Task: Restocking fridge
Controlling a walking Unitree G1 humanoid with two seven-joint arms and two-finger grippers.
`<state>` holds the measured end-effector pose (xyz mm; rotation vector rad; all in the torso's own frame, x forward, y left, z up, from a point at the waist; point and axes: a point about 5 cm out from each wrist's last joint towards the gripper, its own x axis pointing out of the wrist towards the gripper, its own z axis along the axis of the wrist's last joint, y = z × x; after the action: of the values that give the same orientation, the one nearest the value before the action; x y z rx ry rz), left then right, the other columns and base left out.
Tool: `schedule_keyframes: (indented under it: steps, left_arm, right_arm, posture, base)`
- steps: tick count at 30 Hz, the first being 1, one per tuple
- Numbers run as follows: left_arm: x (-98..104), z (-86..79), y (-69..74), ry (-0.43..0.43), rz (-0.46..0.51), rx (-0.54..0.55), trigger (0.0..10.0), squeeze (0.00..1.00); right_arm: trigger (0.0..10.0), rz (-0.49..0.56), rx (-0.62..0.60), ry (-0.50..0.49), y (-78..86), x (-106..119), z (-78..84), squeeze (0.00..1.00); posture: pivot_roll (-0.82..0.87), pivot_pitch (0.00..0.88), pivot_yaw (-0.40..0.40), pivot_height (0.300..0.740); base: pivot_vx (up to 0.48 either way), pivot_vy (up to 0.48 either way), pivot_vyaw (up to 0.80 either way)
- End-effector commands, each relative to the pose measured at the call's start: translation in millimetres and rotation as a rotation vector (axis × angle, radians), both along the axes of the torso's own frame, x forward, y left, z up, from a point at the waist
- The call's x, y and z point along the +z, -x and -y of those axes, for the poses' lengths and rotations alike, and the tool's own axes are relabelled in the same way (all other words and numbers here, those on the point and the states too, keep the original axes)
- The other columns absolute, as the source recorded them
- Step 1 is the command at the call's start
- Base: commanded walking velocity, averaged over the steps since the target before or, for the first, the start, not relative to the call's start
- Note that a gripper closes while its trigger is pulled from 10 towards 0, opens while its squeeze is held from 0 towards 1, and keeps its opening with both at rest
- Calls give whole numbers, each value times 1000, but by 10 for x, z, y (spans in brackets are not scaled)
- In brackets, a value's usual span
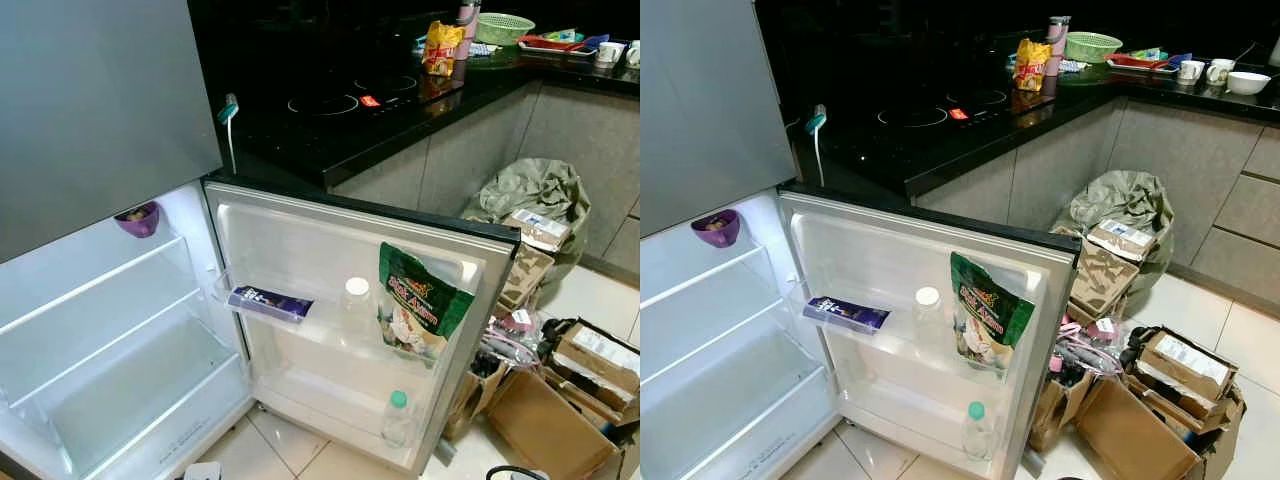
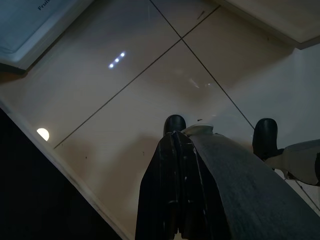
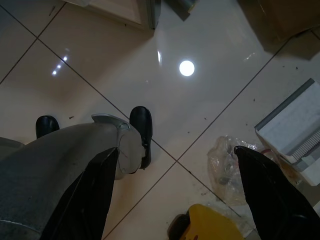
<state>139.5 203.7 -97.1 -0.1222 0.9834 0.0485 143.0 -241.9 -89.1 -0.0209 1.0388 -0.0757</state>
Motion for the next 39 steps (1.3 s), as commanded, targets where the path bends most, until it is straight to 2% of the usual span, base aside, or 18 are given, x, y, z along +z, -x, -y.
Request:
schedule_keyframes:
  steps: [1, 29, 36, 39]
  left_arm:
    - [-12, -14, 32, -11, -20, -10, 10000, 0]
    - [-29, 19, 54, -33, -45, -52, 10000, 0]
    - [-27, -41, 81, -41, -43, -32, 10000, 0]
    - [-26, -97, 109, -51, -51, -29, 10000, 0]
  right_arm:
    - [10000, 4, -9, 1, 2, 0, 2, 0]
    - [10000, -7, -27, -2, 54, -15, 19, 0]
    - [10000, 7, -74, 2, 34, 5, 73, 0]
    - [10000, 6, -74, -2, 30, -2, 44, 0]
  posture:
    - [-45, 0, 10, 740]
    - [-48, 0, 13, 740]
    - [-44, 0, 12, 740]
    - [-40, 0, 30, 740]
  base:
    - [0, 0, 0]
    - [0, 0, 0]
    - [0, 0, 0]
    - [0, 0, 0]
